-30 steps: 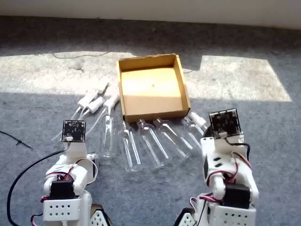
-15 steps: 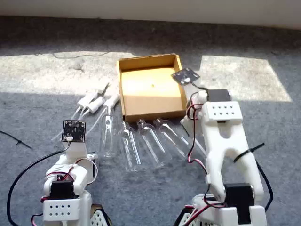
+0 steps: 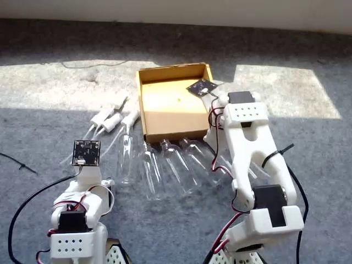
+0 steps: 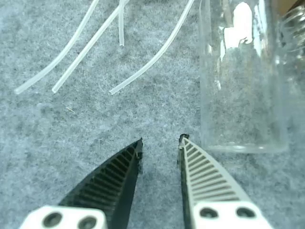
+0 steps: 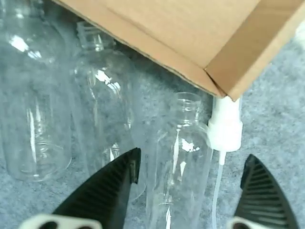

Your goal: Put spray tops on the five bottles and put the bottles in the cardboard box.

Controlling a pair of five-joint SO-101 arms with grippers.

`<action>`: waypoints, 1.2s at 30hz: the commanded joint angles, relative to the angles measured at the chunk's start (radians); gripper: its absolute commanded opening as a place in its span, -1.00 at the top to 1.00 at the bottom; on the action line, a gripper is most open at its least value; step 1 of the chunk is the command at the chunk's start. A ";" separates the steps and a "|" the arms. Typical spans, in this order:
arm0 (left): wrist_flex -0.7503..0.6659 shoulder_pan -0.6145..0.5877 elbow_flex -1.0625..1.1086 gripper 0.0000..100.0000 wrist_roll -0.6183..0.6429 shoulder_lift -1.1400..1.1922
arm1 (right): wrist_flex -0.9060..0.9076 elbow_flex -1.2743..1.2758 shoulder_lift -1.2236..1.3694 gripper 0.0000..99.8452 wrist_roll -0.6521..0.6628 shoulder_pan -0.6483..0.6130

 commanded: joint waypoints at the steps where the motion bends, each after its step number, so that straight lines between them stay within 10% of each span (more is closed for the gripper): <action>1: 0.006 -0.008 0.024 0.75 -0.003 -0.001 | 0.001 -0.042 -0.004 0.39 0.008 -0.005; 14: 0.006 -0.008 0.024 0.75 -0.003 -0.001 | 0.147 -0.067 -0.108 0.39 -0.029 0.200; 36: 0.006 -0.008 0.024 0.75 -0.003 -0.001 | -0.139 0.124 -0.099 0.39 0.015 -0.030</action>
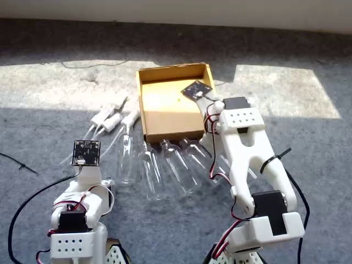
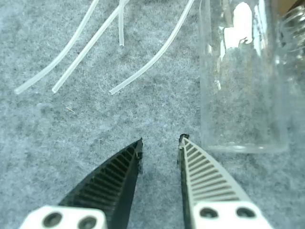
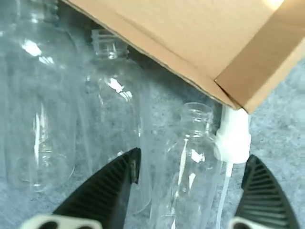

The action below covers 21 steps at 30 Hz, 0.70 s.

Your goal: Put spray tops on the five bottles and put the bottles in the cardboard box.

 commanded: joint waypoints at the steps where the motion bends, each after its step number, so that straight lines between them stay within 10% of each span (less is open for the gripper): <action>1: 0.006 -0.008 0.024 0.75 -0.003 -0.001 | -0.047 0.016 -0.042 0.39 0.014 0.010; 21: 0.006 -0.008 0.024 0.75 -0.003 -0.001 | -0.186 0.110 0.088 0.39 0.009 0.065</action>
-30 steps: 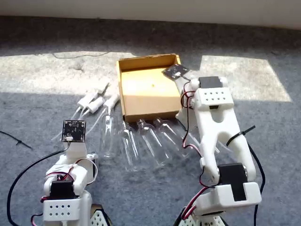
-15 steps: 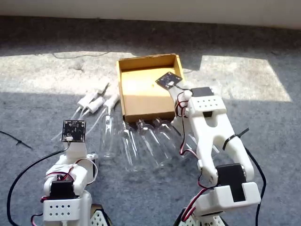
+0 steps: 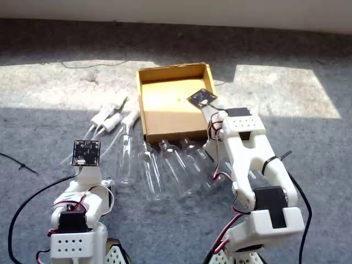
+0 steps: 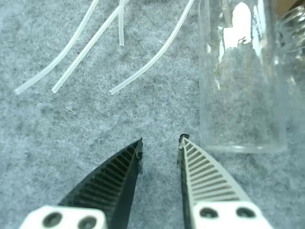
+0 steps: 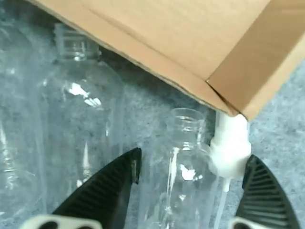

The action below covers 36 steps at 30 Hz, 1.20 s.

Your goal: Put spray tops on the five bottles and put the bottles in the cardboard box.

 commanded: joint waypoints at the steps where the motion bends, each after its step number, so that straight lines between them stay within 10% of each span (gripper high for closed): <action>1: 0.006 -0.008 0.024 0.75 -0.003 -0.001 | -0.005 -0.010 0.051 0.39 0.003 0.024; 20: 0.006 -0.008 0.024 0.75 -0.003 -0.001 | 0.056 -0.173 0.071 0.88 -0.103 0.157; 36: 0.006 -0.008 0.024 0.75 -0.003 -0.001 | 0.236 -0.475 0.070 0.90 -0.130 0.205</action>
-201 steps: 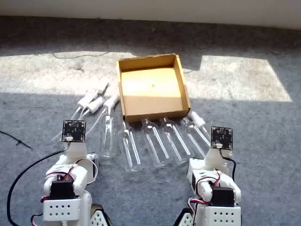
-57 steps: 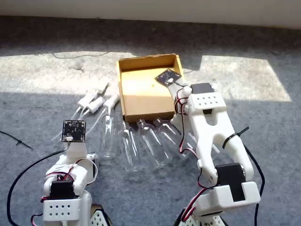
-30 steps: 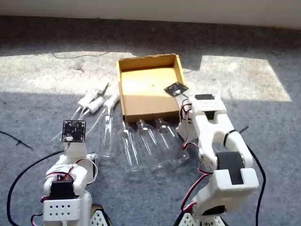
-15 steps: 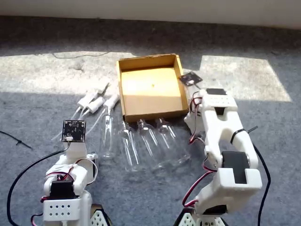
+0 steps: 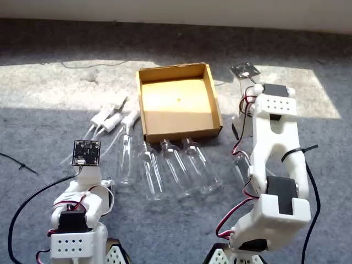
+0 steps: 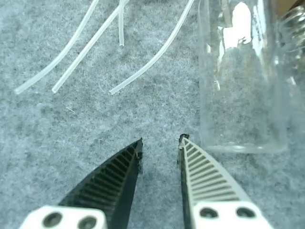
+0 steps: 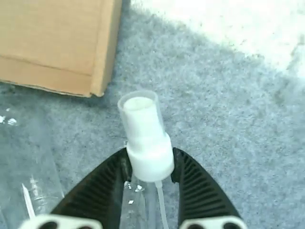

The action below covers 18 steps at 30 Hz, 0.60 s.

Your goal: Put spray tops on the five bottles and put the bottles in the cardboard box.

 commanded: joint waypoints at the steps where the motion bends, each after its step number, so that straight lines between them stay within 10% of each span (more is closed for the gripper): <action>1: 0.006 -0.008 0.024 0.75 -0.003 -0.001 | 0.007 -0.096 -0.013 0.90 -0.060 -0.022; 18: 0.006 -0.008 0.024 0.75 -0.003 -0.001 | 0.430 -0.412 -0.306 0.90 -0.261 -0.558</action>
